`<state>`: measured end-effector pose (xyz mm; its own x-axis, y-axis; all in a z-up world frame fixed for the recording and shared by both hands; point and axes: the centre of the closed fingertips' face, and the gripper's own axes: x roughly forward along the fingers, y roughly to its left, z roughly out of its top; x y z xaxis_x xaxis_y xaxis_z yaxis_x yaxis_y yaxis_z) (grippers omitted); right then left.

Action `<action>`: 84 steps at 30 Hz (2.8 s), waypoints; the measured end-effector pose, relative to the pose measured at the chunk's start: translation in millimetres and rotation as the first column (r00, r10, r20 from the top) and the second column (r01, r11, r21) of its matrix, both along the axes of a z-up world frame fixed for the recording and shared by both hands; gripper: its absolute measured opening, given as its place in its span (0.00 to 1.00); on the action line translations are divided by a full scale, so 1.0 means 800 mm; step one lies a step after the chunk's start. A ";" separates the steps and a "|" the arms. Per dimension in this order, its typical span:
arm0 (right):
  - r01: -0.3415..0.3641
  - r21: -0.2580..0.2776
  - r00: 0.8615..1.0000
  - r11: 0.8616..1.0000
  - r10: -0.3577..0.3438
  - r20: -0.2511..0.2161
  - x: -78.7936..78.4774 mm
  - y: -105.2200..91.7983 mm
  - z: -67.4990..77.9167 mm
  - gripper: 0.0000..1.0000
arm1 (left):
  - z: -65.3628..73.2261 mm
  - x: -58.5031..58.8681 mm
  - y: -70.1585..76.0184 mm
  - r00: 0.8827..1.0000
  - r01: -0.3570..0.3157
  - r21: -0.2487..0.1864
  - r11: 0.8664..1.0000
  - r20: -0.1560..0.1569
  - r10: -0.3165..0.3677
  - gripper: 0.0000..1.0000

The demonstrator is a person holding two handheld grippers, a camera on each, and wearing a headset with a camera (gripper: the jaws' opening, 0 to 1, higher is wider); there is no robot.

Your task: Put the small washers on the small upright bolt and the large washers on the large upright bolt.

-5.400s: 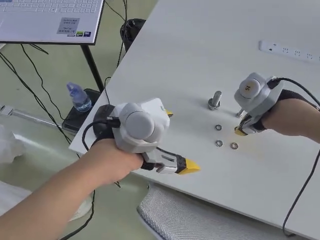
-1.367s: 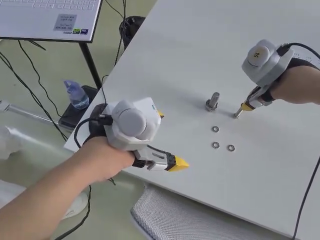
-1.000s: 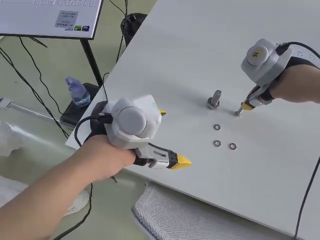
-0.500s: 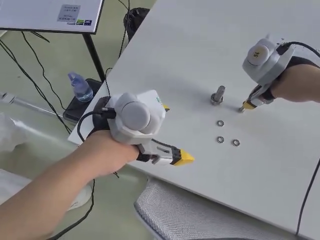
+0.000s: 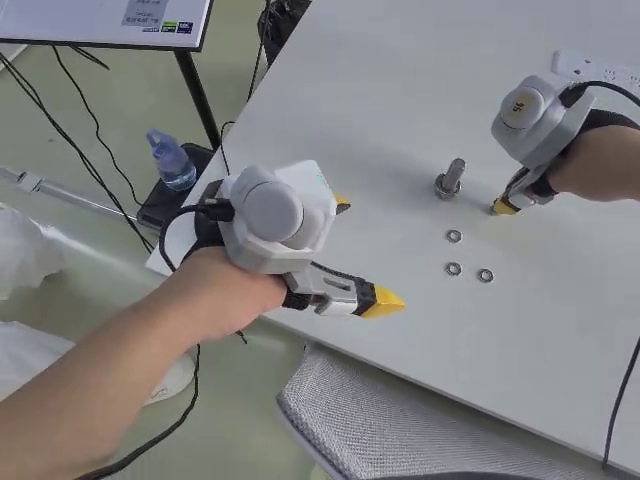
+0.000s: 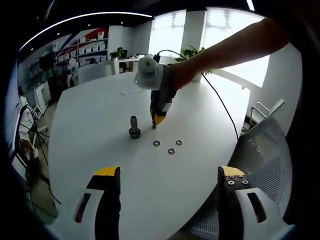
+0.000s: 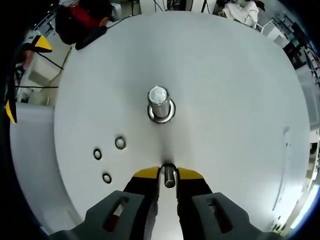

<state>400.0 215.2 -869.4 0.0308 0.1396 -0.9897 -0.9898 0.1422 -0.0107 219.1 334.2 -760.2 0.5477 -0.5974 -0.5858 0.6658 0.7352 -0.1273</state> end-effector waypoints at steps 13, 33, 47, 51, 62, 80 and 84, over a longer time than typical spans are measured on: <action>-0.012 -0.002 1.000 1.000 0.012 0.014 -0.005 0.002 -0.005 0.13 | -0.007 -0.003 0.003 1.000 0.010 0.025 1.000 -0.012 -0.009 0.79; -0.022 0.002 1.000 1.000 0.022 0.019 -0.005 0.007 -0.002 0.13 | -0.010 -0.003 0.007 1.000 0.012 0.029 0.999 -0.019 -0.012 0.78; -0.011 0.038 1.000 0.999 0.011 0.019 0.003 0.008 -0.001 0.27 | -0.011 -0.004 0.006 0.999 0.026 0.039 0.999 -0.020 -0.025 0.77; -0.006 0.041 1.000 0.999 0.005 0.014 -0.001 0.008 0.004 0.27 | -0.008 -0.002 0.005 0.999 0.031 0.040 0.999 -0.016 -0.030 0.77; 0.008 0.060 1.000 0.998 -0.008 0.003 -0.010 0.003 0.035 0.27 | 0.003 0.003 -0.002 0.999 0.054 0.041 0.998 0.003 -0.054 0.77; -0.016 0.093 1.000 0.996 0.015 0.019 -0.030 -0.001 0.095 0.25 | 0.012 -0.003 -0.015 0.997 0.082 0.046 0.996 0.006 -0.082 0.79; -0.036 0.096 0.999 0.995 0.033 0.031 -0.034 -0.002 0.101 0.25 | 0.014 -0.007 -0.015 0.996 0.089 0.049 0.995 0.013 -0.089 0.79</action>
